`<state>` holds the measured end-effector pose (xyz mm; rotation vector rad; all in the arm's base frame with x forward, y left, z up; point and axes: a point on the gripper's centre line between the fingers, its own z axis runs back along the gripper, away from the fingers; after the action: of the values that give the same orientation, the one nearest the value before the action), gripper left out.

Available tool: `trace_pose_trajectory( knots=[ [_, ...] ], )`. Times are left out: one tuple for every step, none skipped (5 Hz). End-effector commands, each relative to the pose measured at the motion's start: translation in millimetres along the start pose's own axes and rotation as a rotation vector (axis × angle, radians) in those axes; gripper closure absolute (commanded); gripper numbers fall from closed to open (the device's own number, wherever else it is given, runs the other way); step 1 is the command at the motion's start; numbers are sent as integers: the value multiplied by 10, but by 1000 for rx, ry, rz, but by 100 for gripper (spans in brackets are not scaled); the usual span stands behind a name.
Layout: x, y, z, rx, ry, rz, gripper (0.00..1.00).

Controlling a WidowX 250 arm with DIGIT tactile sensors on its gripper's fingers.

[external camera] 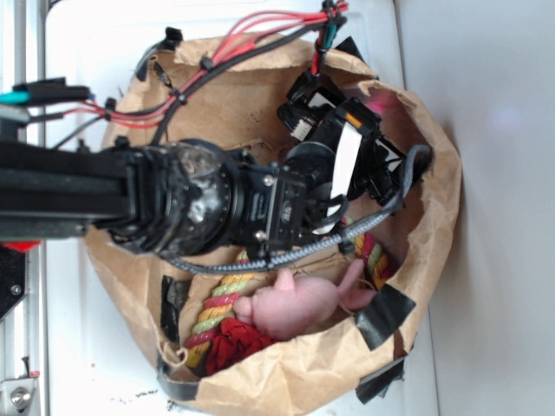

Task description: Grab the rock.

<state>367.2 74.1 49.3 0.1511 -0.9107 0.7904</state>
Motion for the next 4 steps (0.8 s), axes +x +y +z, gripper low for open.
trace_pose_trajectory(
  knots=[
    [390, 25, 317, -108, -9, -16, 100],
    [485, 98, 561, -170, 48, -15, 100],
    [608, 124, 762, -184, 120, -26, 100],
    [727, 127, 901, -183, 193, -30, 100]
  ],
)
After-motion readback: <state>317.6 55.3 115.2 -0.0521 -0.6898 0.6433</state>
